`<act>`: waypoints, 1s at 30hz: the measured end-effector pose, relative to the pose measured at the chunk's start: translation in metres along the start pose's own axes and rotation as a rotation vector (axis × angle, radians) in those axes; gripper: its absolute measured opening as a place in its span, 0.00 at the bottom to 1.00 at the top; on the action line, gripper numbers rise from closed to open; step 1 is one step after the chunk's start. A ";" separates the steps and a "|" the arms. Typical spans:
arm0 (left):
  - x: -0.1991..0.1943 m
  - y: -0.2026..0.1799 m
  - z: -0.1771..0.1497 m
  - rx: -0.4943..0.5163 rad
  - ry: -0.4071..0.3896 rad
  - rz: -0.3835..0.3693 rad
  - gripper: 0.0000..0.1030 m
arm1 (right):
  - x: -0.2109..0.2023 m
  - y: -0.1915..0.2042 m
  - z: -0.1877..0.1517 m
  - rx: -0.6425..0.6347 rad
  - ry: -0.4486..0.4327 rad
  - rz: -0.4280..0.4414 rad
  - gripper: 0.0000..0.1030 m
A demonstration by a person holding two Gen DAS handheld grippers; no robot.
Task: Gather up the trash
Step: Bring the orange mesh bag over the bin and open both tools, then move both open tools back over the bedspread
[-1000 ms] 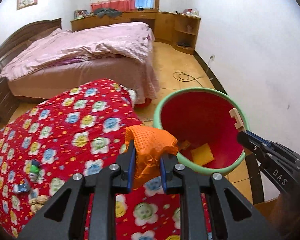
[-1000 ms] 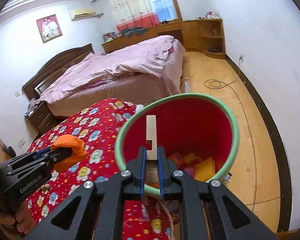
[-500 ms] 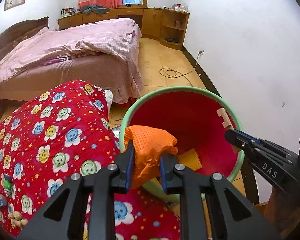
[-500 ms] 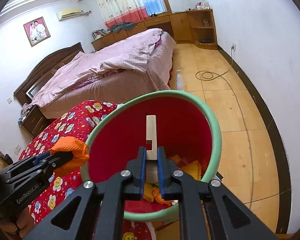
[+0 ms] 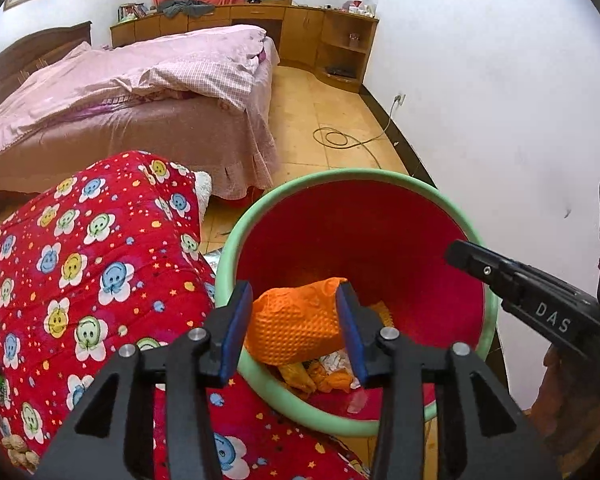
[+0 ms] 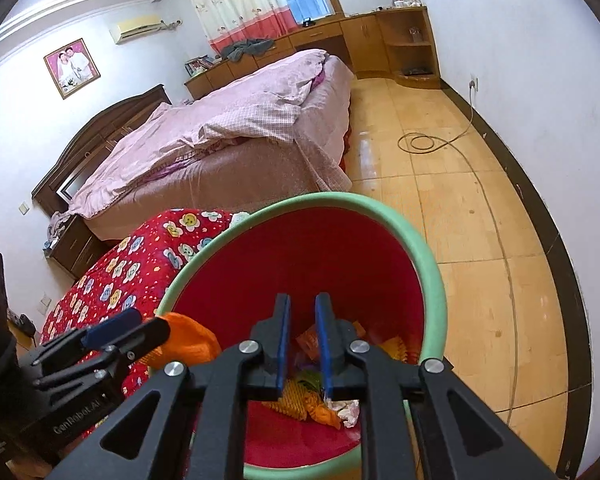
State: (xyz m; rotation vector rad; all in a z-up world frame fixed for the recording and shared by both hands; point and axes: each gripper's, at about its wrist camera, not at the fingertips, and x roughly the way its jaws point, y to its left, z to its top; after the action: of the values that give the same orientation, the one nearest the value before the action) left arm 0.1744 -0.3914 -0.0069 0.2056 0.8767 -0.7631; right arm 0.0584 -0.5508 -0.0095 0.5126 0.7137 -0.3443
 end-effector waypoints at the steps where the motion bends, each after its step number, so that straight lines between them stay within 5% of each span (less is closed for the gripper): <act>1: 0.000 0.000 -0.001 -0.002 0.001 -0.002 0.44 | -0.001 0.001 -0.001 0.000 -0.001 0.001 0.19; 6: -0.006 0.000 -0.005 0.018 -0.015 0.005 0.60 | -0.005 0.004 -0.003 0.003 -0.010 0.003 0.26; 13: -0.029 0.010 -0.010 -0.005 -0.043 0.003 0.59 | -0.015 0.015 -0.010 0.003 -0.025 -0.001 0.27; 21: -0.062 0.039 -0.026 -0.090 -0.063 0.042 0.59 | -0.033 0.036 -0.020 -0.017 -0.046 0.015 0.43; 30: -0.105 0.087 -0.050 -0.187 -0.089 0.144 0.59 | -0.046 0.072 -0.031 -0.056 -0.051 0.062 0.51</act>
State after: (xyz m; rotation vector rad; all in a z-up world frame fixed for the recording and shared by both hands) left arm 0.1609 -0.2516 0.0288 0.0672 0.8341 -0.5489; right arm 0.0427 -0.4683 0.0259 0.4706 0.6549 -0.2778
